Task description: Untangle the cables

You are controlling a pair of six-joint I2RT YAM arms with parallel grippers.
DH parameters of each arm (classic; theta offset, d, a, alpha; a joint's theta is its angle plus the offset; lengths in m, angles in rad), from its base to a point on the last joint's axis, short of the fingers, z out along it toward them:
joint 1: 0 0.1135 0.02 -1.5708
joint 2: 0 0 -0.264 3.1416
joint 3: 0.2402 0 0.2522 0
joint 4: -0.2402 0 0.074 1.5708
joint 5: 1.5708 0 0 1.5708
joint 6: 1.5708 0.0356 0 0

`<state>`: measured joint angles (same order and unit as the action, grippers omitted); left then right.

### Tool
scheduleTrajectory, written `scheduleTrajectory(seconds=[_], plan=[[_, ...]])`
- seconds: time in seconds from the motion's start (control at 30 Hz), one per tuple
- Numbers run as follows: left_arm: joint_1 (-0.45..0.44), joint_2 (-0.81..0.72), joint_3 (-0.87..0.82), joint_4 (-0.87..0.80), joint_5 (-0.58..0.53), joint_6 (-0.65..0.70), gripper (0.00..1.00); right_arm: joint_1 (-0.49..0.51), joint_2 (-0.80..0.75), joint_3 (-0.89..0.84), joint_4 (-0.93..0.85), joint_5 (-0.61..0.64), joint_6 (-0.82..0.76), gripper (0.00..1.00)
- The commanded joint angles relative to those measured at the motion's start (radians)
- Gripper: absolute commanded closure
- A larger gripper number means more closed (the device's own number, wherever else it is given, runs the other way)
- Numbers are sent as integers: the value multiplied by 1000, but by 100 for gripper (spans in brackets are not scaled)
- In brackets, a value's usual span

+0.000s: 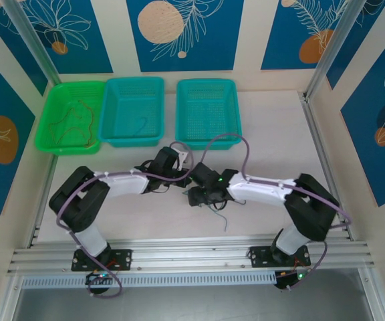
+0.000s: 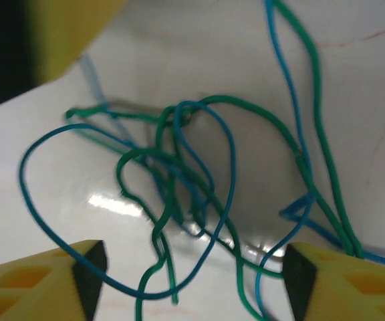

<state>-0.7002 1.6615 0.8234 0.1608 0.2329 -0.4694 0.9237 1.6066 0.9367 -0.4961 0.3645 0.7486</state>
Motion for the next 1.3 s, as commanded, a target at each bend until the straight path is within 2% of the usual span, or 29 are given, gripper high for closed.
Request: scheduleTrajectory(seconds=[0.0,0.2,0.6,0.8,0.97,1.27], plan=[[9,-84,-30,5,22,11,100,-15,64,43,-115,128,63,39],[24,-268,-64,-95,-51,25,100,-98,99,-13,-111,46,106,54],[144,-679,-73,-428,-266,46,100,-310,14,-214,-7,-126,171,53],[236,-789,-76,-477,-258,7,100,-400,-36,-281,32,-180,193,50],[267,-822,-38,-529,-270,2,100,-414,-78,-294,40,-206,188,47],[268,-799,2,-406,-94,-55,100,-353,-292,-204,17,-306,44,31]])
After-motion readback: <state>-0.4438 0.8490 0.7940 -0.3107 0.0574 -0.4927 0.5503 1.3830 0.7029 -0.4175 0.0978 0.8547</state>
